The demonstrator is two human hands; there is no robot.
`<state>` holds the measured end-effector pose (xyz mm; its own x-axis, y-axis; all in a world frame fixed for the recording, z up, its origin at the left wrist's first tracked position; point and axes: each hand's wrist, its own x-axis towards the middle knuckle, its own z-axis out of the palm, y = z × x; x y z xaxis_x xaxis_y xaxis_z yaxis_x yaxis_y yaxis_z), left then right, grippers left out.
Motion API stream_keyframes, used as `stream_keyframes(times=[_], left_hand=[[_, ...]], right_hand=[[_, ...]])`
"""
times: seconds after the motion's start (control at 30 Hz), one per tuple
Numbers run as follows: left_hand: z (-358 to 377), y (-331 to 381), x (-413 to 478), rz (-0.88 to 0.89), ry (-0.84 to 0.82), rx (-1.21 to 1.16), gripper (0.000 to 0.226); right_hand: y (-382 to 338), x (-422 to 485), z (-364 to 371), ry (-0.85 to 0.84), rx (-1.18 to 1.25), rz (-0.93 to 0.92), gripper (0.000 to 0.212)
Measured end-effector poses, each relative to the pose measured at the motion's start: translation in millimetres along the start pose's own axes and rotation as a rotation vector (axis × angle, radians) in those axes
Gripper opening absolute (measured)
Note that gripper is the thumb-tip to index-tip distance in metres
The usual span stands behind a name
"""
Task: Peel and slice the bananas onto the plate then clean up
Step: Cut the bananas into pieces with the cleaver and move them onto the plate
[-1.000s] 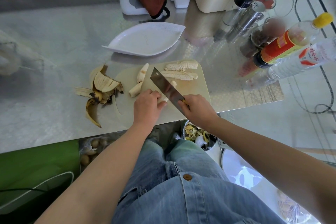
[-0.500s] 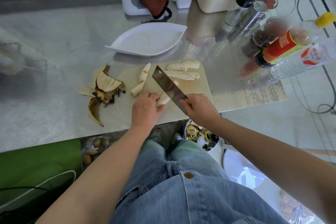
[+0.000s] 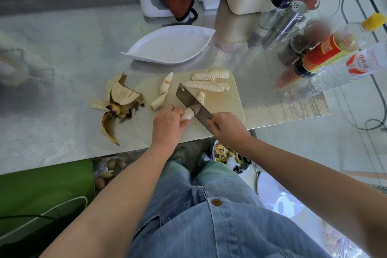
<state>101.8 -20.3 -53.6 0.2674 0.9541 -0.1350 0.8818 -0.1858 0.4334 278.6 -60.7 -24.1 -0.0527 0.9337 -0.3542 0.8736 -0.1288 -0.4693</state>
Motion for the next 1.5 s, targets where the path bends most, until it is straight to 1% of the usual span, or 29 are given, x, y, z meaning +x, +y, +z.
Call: stream_keyframes(times=[0.23,0.57,0.67,0.8,0.9,1.1,1.5], left_hand=[[0.3,0.1,0.5,-0.004,0.013,0.002,0.029],[0.0,0.4,-0.1,-0.005,0.019,-0.004,0.028],[0.5,0.5,0.4,-0.006,0.014,-0.010,0.028],[0.3,0.9,0.2,-0.008,0.010,-0.009,0.028],[0.3,0.7,-0.1,-0.009,0.009,-0.008,0.029],[0.2,0.7,-0.6,-0.009,0.020,-0.008,0.028],[-0.7,1.5,-0.1,-0.011,0.016,-0.015,0.028]], right_hand=[[-3.0,-0.6,-10.4,0.082,0.056,-0.047,0.035],[-5.3,-0.6,-8.3,0.060,0.019,-0.043,0.036],[-3.0,-1.4,-2.3,0.018,-0.003,-0.022,0.039],[-2.2,-1.8,0.8,-0.013,-0.016,0.002,0.034],[-2.4,-1.2,-1.6,-0.008,-0.012,-0.019,0.035],[-0.7,-4.4,-7.0,0.065,0.034,-0.051,0.034],[-3.6,-2.8,-5.5,0.061,0.034,-0.059,0.033]])
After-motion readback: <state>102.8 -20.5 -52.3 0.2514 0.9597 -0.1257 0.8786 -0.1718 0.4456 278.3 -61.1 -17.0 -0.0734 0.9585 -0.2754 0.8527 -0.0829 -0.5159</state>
